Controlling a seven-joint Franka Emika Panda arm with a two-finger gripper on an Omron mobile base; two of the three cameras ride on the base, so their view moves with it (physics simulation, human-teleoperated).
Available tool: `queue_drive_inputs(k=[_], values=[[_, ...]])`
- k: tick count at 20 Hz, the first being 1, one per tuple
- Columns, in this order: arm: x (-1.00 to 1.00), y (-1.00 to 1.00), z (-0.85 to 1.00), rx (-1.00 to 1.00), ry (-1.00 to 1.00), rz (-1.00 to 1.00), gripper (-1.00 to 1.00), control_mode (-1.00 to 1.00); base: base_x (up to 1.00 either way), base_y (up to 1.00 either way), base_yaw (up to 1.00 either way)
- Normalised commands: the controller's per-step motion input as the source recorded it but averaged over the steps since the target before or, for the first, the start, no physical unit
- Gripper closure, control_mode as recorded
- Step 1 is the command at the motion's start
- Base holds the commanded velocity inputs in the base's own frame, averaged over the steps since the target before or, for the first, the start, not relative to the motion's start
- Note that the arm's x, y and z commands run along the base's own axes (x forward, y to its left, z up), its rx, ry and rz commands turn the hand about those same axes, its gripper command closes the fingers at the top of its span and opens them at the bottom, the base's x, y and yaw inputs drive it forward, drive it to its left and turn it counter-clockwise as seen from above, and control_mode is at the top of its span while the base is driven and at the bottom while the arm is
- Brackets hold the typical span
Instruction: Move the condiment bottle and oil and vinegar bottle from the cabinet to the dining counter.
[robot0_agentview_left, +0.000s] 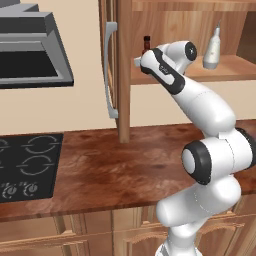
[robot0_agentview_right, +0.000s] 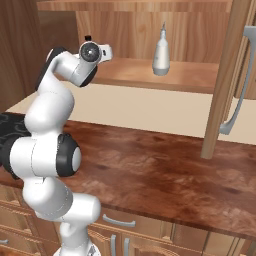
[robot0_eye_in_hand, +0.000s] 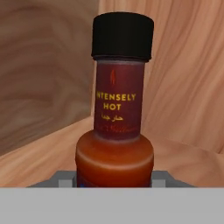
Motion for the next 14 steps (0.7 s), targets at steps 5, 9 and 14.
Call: queue_drive_inputs(k=[5, 9, 14], values=[[-0.07, 0.0, -0.01, 0.0, -0.07, 0.0, 1.0, -1.0, 0.0, 0.0, 0.0], [-0.27, -0.03, -0.02, 0.0, -0.1, 0.0, 1.0, -1.0, 0.0, 0.0, 0.0], [-0.46, -0.37, 0.0, 0.0, -0.04, -0.01, 1.0, -1.0, 0.0, 0.0, 0.0]])
